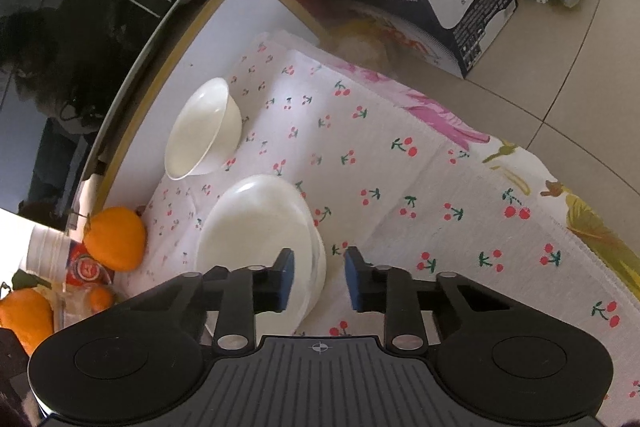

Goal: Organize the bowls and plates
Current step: 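Move the left gripper to the cream bowl and grasp its rim, then lift the cream bowl and carry it over the white bowl stack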

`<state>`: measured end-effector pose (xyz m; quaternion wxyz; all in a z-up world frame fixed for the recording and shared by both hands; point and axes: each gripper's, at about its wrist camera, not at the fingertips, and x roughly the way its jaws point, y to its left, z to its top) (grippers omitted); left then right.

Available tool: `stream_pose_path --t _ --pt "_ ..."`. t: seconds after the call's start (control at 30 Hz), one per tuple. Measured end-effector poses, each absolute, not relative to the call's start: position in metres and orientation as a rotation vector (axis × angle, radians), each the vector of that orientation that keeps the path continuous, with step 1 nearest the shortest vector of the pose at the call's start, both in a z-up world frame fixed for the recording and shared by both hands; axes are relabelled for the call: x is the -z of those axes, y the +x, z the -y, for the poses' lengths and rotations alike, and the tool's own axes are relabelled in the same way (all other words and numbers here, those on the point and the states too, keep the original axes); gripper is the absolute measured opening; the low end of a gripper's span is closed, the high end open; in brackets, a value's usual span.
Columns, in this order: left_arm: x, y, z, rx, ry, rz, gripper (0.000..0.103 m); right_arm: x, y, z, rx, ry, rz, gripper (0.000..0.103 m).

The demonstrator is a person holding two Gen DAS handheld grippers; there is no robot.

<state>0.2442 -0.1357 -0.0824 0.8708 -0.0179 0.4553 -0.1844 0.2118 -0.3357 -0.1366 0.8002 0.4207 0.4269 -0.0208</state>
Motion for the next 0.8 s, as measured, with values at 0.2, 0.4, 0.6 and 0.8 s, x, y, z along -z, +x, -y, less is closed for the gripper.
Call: stream_pose_path --t 0.2,0.4,0.6,0.8 --pt "0.08 0.243 0.134 0.389 -0.067 -0.944 0.015 0.133 0.212 0.334 0.02 0.906 -0.906 0.02" --pt "0.072 0.241 0.129 0.396 -0.105 -0.927 0.014 0.13 0.21 0.34 0.011 0.956 -0.887 0.021" --pt "0.057 0.234 0.126 0.408 -0.135 -0.896 0.014 0.115 0.206 0.341 -0.016 0.955 -0.849 0.021" --pt "0.044 0.226 0.123 0.422 -0.155 -0.878 0.013 0.103 0.199 0.343 -0.047 0.962 -0.817 0.021"
